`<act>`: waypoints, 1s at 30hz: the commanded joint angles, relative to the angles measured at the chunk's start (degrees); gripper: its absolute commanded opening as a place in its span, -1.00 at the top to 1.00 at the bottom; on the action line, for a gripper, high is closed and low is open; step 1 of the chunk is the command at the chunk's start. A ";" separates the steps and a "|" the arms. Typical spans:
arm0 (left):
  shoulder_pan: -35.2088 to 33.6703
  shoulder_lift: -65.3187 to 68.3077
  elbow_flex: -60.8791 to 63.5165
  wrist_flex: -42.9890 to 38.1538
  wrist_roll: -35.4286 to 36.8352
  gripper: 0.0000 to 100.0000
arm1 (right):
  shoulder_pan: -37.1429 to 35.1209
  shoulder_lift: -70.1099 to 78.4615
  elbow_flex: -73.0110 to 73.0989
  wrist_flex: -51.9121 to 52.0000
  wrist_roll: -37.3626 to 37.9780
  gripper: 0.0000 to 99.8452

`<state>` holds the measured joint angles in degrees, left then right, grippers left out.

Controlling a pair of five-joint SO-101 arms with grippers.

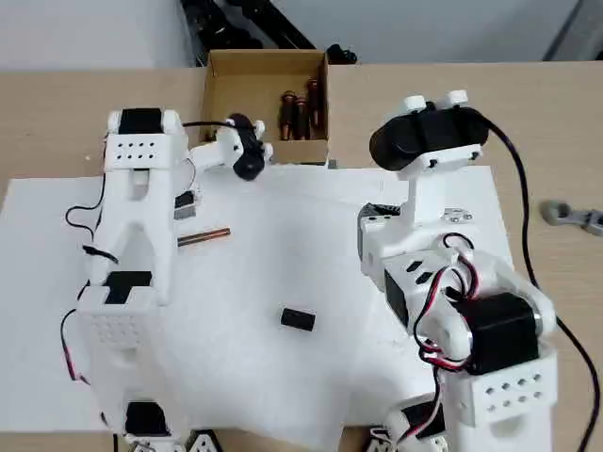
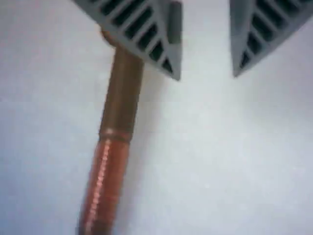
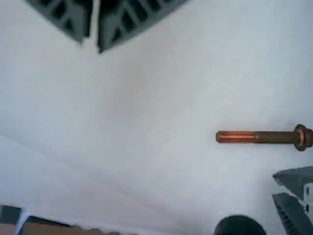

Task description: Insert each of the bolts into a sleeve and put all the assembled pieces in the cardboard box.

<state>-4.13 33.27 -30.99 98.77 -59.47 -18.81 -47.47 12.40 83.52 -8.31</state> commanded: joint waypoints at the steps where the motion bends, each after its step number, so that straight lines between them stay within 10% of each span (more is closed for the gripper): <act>1: 2.29 -5.10 -0.84 1.58 29.19 0.87 | 0.57 -0.66 0.88 -0.66 -0.79 0.99; 12: -0.44 -11.78 13.41 1.58 104.53 0.88 | 0.57 -0.66 8.00 -1.19 -0.88 0.99; 24: -0.62 -18.20 15.43 1.58 116.48 0.87 | 0.22 -1.10 7.74 -1.10 -0.88 0.99; 30: -1.58 -18.20 15.60 1.58 118.33 0.46 | 0.22 -5.49 8.00 -1.10 -0.44 0.99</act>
<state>-4.92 18.68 -15.25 98.95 57.71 -18.81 -50.64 20.57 83.52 -8.66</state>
